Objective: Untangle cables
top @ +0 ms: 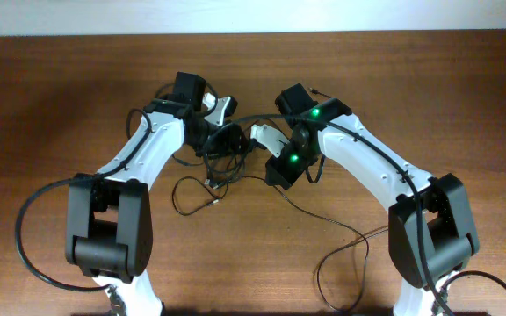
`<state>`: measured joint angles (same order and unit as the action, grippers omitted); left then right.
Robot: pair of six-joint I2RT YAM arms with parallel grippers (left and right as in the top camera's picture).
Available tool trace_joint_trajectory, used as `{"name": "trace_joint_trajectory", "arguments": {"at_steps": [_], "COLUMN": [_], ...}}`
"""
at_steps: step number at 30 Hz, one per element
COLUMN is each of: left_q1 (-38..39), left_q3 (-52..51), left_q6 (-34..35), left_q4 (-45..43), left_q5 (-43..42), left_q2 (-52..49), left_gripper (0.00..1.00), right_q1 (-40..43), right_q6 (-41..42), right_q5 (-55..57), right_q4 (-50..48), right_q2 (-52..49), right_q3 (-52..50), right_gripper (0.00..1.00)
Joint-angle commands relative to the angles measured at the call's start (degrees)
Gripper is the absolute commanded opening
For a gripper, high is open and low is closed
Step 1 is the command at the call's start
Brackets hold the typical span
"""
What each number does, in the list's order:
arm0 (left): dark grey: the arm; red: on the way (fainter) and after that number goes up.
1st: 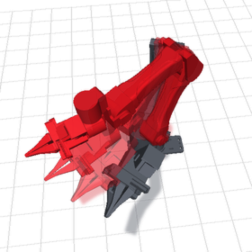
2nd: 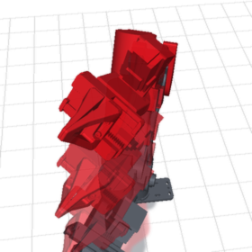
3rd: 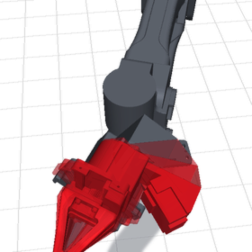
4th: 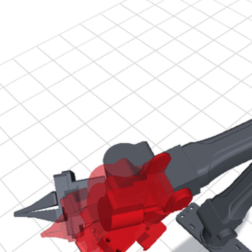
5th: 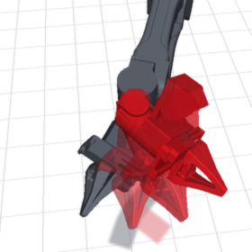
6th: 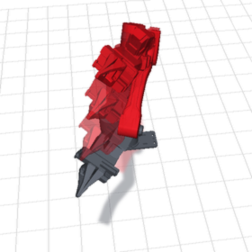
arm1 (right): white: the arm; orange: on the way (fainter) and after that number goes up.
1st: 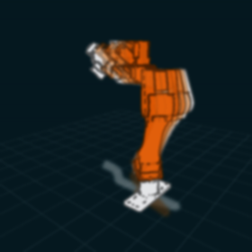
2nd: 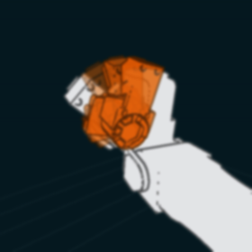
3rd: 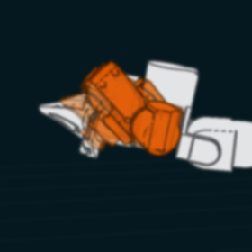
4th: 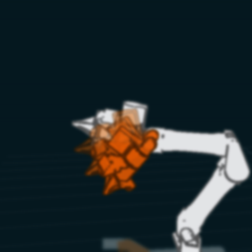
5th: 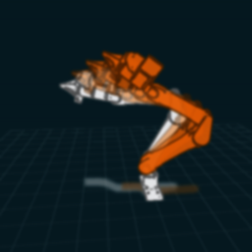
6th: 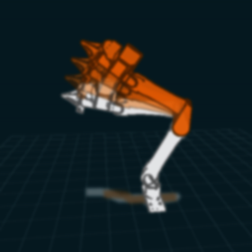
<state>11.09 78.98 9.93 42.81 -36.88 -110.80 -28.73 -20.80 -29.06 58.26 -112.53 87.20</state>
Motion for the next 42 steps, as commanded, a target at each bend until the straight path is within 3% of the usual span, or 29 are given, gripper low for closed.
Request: {"name": "trace_joint_trajectory", "arguments": {"at_steps": [1, 3, 5, 8, 17, 23, 29, 31, 36, 39, 42], "left_q1": [0.07, 0.13, 0.87, 2.29, 3.82, 5.09, 5.42, 4.11, -7.87, -15.34, -18.16], "left_q3": [0.98, 0.94, 0.87, 0.9, 0.87, 0.87, 0.87, 0.9, 0.9, 0.79, -0.96], "left_q6": [0.85, 6.54, 6.8, 8.31, 9.18, 10.01, 9.97, 9.75, 9.81, 13.27, 16.74], "left_q4": [1.68, 3.21, 3.3, 3.08, 2.05, 0.98, -0.57, -0.72, 2.12, 5.33, 5.01], "left_q5": [0.26, 6.14, 6.62, 9.6, 11.82, 11.8, 11.67, 11.89, 11.65, 11.67, 11.96], "left_q2": [0.68, 0.68, 0.68, 0.68, 0.68, -0.92, -2.03, -2.03, -2.03, -2.03, -2.03], "left_gripper": [0.32, 0.35, 0.45, 0.5, 0.42, 0.45, 0.18, 0.0, 0.0, 0.0, 0.0], "right_q1": [-0.11, -0.11, -0.11, -0.11, -0.11, -0.11, -0.11, -0.04, 4.26, 7.41, 8.57], "right_q6": [-0.39, -0.39, -0.39, -0.39, -0.39, -0.39, -0.39, -0.39, 0.28, 0.5, 1.77], "right_q5": [-1.36, -1.36, -1.36, -1.36, -1.36, -1.36, -1.33, 0.48, 2.73, 2.71, 2.54], "right_q4": [-0.2, -0.22, -0.22, -0.22, -0.28, -0.66, -0.63, -0.35, 3.45, 5.42, 5.31], "right_q2": [1.99, 1.97, 1.97, 1.97, 1.97, 1.97, 1.9, 1.9, 1.95, 2.38, 5.03], "right_q3": [-0.04, -0.04, -0.04, -0.04, -0.04, -0.04, -0.04, -0.04, -0.02, -0.02, 1.95], "right_gripper": [0.04, 0.04, 0.04, 0.04, 0.04, 0.04, 0.04, 0.04, 0.04, 0.04, 0.04]}}
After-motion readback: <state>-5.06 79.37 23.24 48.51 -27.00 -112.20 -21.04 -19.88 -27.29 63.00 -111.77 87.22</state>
